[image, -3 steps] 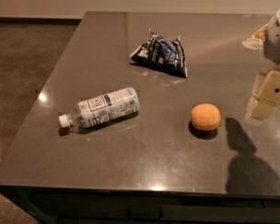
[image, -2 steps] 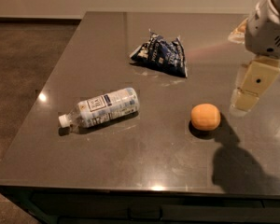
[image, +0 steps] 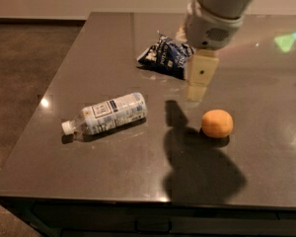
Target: Place blue plastic bottle upright
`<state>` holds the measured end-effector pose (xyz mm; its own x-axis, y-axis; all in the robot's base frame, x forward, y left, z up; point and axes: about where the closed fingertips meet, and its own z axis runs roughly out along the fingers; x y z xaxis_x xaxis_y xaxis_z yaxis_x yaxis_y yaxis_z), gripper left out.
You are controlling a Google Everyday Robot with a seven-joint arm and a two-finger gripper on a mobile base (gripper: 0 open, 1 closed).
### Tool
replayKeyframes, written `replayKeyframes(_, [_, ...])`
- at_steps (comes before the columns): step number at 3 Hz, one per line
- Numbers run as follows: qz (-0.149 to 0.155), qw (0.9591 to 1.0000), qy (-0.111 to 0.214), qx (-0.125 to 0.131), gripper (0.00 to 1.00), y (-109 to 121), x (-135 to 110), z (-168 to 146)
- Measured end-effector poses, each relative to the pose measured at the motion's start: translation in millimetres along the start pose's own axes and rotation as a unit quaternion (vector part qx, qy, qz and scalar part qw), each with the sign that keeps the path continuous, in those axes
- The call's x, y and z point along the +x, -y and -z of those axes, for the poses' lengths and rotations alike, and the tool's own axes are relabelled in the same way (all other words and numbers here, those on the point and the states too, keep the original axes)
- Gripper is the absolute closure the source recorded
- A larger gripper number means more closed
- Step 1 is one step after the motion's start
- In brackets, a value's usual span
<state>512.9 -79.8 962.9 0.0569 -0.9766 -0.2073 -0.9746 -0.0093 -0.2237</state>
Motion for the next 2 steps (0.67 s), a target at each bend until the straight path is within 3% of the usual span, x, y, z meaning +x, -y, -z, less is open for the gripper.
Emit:
replayKeyframes(1, [0.046,0.9987,0.0,-0.025,0.0,1.8,-36.7,-27.7])
replayKeyframes(2, [0.089,0.9942,-0.018,-0.058,0.0,-0.4,-67.8,-65.9])
